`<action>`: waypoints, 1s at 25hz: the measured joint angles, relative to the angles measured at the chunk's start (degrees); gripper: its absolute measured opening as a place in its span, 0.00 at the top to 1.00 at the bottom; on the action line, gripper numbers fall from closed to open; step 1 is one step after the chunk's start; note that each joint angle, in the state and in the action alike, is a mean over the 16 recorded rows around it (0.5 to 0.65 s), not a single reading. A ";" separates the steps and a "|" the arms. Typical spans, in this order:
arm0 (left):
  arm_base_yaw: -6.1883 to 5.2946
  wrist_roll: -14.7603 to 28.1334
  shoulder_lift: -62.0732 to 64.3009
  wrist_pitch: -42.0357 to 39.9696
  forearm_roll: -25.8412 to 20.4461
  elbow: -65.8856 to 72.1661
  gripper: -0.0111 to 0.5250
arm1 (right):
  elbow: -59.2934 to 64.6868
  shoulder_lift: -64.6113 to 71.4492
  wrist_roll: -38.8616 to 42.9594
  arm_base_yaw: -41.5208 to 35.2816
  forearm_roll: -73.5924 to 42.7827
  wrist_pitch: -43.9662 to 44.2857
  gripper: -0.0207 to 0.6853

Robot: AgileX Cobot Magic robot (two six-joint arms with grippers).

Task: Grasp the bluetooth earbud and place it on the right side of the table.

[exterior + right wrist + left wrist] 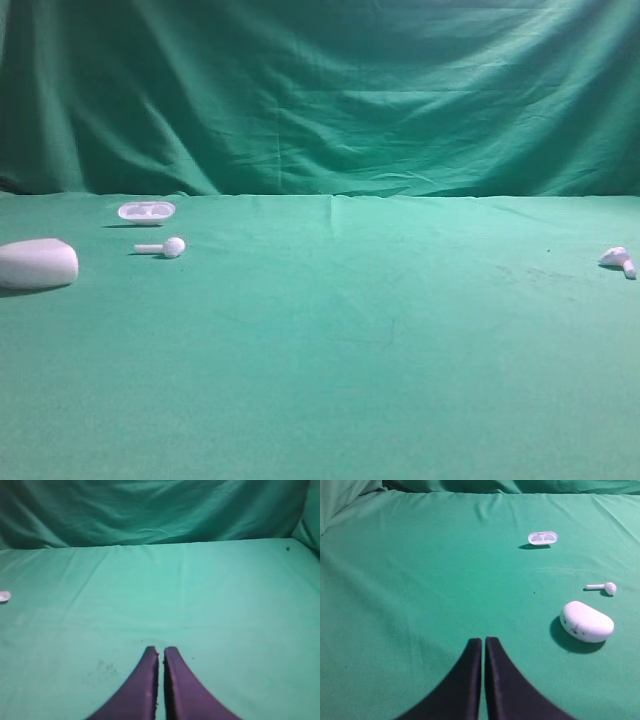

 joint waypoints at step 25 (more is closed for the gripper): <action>0.00 0.00 0.00 0.00 0.00 0.00 0.98 | 4.85 -0.30 0.09 -1.05 0.67 -3.85 0.97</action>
